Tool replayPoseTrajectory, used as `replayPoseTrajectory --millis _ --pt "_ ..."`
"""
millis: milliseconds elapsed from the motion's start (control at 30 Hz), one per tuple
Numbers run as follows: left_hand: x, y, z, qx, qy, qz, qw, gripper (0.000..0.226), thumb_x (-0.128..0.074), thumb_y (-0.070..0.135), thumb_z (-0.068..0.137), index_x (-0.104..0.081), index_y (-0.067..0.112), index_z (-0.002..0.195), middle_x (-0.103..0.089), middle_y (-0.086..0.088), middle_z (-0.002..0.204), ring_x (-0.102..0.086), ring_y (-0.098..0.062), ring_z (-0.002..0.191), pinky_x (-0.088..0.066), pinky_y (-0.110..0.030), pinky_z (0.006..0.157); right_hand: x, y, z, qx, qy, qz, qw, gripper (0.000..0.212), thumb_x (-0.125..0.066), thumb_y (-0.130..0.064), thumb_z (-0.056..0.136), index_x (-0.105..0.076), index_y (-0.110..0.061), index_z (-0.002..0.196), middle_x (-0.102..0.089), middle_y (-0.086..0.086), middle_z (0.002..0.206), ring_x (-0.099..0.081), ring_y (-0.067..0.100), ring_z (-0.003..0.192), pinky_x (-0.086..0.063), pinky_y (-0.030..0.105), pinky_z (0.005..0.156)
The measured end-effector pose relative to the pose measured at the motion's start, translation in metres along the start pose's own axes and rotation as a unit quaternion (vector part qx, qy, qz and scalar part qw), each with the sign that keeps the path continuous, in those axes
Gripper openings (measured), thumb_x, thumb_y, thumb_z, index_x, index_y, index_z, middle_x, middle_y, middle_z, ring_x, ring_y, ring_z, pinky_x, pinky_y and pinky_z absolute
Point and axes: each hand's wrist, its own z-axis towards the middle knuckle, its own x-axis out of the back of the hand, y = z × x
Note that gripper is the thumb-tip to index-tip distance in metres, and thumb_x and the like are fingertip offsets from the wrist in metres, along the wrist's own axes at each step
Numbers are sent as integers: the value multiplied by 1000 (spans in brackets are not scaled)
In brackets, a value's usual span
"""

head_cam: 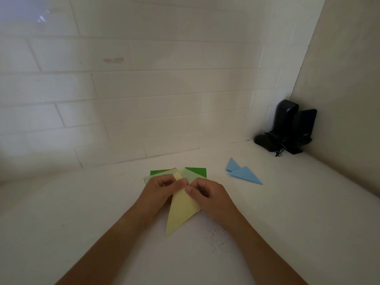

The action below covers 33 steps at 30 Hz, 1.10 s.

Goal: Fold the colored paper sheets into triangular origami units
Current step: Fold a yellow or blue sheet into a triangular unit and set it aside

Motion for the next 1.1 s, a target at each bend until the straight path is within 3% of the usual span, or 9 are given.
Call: replayPoseTrajectory --millis 133,233,433,633,833,1000,1100 --pt "2 3 2 -17 22 2 1000 26 -68 20 98 -70 -1 83 -62 -13 75 -58 -21 66 -51 -30 60 2 0 -1 8 15 -3 1000 23 -65 -17 98 -62 -19 75 -54 -13 67 -46 3 64 -37 16 62" --pt "5 3 3 -29 25 2 999 24 -65 15 99 -70 3 79 -62 -13 72 -57 -21 63 -51 -32 61 1 -1 0 3 23 1 1000 22 -64 -15 97 -62 -19 76 -57 -13 69 -48 2 66 -38 15 63" --pt "0 -1 1 -8 -9 15 1000 12 -69 9 95 -73 -2 90 -64 -15 76 -57 -19 61 -53 -31 64 1 2 2 -1 52 18 998 14 -66 -19 97 -66 -19 83 -66 0 78 -55 6 69 -43 21 64" --pt "1 0 0 -60 40 72 995 16 -78 6 89 -65 -1 95 -69 -13 80 -68 -25 65 -60 -33 65 1 3 1 -1 63 8 998 16 -65 -15 97 -63 -18 81 -58 -9 71 -49 3 65 -39 17 61" --pt "-1 3 -2 -68 40 133 988 3 -77 10 90 -79 8 89 -74 -14 76 -71 -25 67 -62 -43 71 2 0 1 11 65 4 998 13 -65 -11 97 -64 -15 84 -58 -10 72 -49 1 64 -39 14 61" --pt "-5 6 -5 -56 32 121 991 6 -78 10 90 -82 7 87 -71 -13 71 -66 -18 61 -58 -25 62 2 1 1 9 55 9 998 14 -64 -12 97 -64 -17 84 -57 -12 70 -49 1 64 -38 14 61" --pt "-4 5 -5 -37 23 106 993 7 -78 11 90 -81 5 87 -69 -11 69 -63 -14 60 -56 -22 60 1 2 1 13 50 12 999 15 -65 -12 97 -64 -19 83 -60 -7 72 -51 3 66 -39 15 62"
